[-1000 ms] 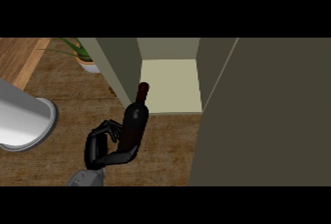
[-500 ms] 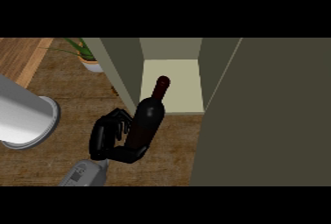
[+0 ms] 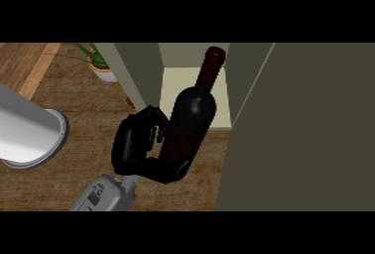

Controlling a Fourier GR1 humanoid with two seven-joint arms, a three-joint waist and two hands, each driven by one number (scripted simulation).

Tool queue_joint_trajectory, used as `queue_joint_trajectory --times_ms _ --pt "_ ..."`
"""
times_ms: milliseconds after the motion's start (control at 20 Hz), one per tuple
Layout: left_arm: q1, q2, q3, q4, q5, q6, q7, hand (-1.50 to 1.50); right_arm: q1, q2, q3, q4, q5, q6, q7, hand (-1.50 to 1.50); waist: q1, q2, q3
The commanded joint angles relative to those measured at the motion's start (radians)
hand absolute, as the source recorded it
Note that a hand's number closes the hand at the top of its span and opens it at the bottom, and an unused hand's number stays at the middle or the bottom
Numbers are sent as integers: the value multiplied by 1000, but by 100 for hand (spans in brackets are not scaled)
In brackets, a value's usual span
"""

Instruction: Pick up the wine, place it into the cabinet and close the cabinet

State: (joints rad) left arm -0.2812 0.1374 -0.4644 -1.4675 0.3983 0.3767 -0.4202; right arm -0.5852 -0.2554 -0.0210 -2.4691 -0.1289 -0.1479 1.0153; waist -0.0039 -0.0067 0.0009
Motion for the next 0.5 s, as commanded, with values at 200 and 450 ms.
queue_joint_trajectory --times_ms 200,450 --pt "-167 -50 -7 -146 -109 187 318 150 32 16 1 -77 -36 -12 34 -150 0 2 0" --pt "-307 -101 79 -31 -96 210 432 150 -17 -29 -84 -60 -120 8 71 -150 -9 4 0"
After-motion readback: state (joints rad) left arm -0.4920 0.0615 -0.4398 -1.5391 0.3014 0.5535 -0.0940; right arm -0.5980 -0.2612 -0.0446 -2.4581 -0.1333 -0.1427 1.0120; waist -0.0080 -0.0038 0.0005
